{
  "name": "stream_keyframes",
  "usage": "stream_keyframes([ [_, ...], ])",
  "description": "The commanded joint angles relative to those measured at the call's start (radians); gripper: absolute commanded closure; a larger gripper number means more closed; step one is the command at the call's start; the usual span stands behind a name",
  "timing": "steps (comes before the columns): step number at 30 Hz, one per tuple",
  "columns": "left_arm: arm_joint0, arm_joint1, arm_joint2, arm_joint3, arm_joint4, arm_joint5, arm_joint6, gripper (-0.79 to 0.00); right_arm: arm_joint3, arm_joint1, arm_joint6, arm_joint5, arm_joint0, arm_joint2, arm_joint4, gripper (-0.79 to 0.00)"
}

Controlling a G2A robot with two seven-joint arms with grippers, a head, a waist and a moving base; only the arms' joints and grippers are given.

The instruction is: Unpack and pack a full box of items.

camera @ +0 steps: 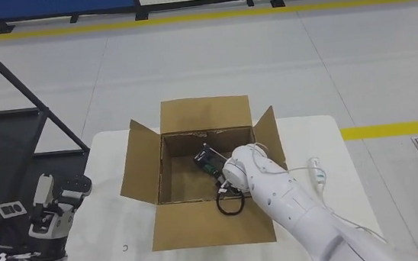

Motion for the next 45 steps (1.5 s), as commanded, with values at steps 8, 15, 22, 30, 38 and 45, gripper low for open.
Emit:
stream_keyframes([
  [8,0.006,-0.001,0.032,-0.013,0.021,-0.012,-0.003,-0.785,-0.321,0.095,0.036,0.059,-0.138,0.091,-0.116,0.0],
  [15,0.017,-0.003,0.055,-0.024,0.04,-0.021,0.007,-0.785,-0.878,0.207,0.194,0.067,-0.424,0.258,-0.31,0.0],
  [22,0.031,-0.006,0.078,-0.038,0.065,-0.028,0.021,-0.785,-1.29,0.257,0.214,0.036,-0.645,0.371,-0.441,0.0],
  [30,0.053,-0.009,0.106,-0.046,0.084,-0.045,0.044,-0.785,-1.539,0.276,0.156,0.006,-0.777,0.434,-0.454,0.0],
  [38,0.036,-0.013,0.166,-0.033,0.119,-0.034,0.056,-0.785,-1.853,0.304,0.113,-0.025,-1.006,0.603,-0.392,0.0],
  [45,0.005,-0.017,0.229,-0.022,0.163,-0.013,0.074,-0.785,-1.869,0.318,-0.108,0.005,-1.179,0.831,-0.255,0.0],
])
